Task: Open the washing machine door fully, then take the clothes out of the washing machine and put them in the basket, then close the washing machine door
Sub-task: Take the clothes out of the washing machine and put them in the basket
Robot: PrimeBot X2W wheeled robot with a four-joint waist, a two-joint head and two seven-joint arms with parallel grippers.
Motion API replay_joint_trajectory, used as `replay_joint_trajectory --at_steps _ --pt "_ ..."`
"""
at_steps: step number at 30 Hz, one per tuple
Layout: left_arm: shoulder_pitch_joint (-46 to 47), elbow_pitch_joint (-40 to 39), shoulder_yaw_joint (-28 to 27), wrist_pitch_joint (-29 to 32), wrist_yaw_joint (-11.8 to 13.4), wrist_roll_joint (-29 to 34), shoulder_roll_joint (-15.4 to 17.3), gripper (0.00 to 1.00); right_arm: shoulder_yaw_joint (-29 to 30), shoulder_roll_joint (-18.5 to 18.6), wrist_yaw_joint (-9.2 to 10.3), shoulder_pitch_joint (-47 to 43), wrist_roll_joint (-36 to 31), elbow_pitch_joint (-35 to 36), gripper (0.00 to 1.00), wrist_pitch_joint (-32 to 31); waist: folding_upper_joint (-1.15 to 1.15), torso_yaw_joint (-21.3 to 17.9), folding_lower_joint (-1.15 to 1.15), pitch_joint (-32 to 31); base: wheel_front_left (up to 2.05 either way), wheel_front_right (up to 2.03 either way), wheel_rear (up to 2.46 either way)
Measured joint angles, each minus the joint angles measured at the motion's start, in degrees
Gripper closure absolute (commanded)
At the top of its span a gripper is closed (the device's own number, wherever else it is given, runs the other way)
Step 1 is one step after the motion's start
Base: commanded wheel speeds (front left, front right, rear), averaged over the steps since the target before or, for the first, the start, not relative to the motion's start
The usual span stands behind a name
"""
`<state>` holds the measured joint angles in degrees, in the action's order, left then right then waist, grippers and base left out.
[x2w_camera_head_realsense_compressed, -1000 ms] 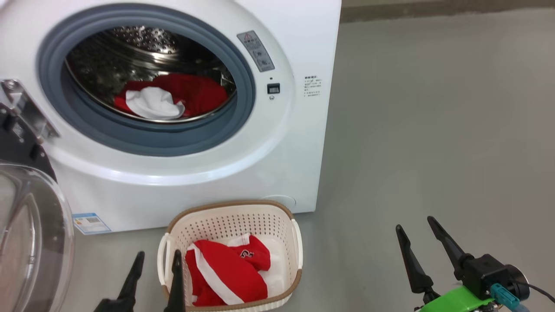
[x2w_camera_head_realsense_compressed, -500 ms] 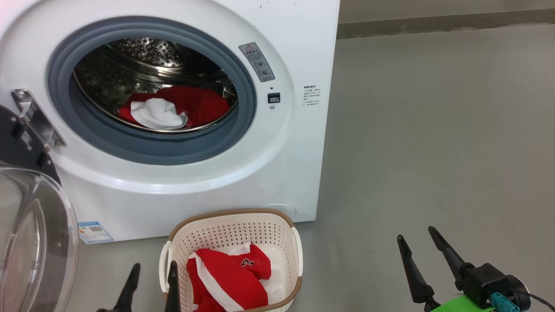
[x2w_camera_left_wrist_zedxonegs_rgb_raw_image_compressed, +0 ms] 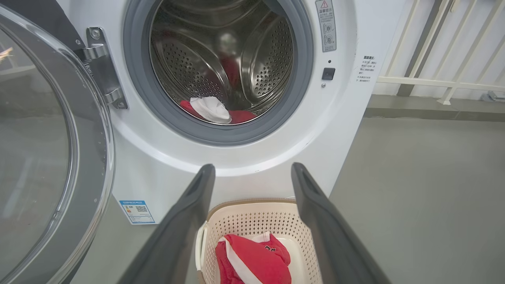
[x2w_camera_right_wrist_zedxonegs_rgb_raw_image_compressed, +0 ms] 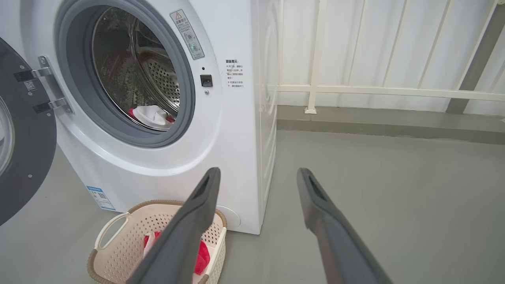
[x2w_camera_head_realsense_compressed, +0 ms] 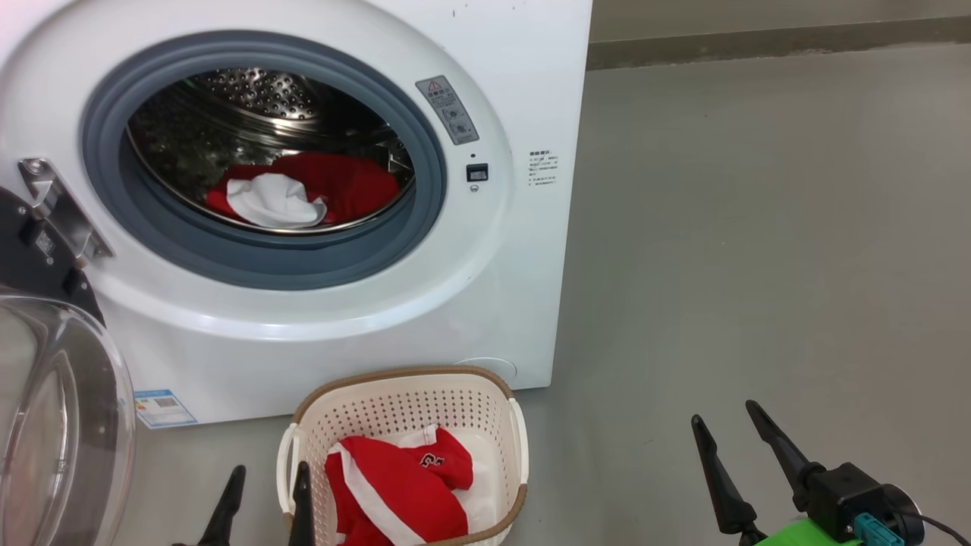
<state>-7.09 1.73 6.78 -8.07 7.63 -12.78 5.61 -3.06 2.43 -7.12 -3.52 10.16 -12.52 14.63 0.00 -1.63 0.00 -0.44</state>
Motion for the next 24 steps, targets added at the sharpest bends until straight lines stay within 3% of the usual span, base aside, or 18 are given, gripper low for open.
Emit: replay_joint_trajectory --at_steps 10,24 --pt "2.02 2.21 1.03 0.43 0.42 0.01 0.42 0.0 -0.63 0.0 0.0 0.23 0.0 0.0 0.0 0.0 0.0 -0.33 0.0 1.54 0.0 0.0 0.0" --pt "24.53 17.56 2.87 0.99 -1.19 0.1 0.03 0.0 -1.16 0.32 0.0 6.17 -0.82 3.76 0.0 -0.01 0.0 -2.27 0.0 10.99 0.0 0.0 0.0"
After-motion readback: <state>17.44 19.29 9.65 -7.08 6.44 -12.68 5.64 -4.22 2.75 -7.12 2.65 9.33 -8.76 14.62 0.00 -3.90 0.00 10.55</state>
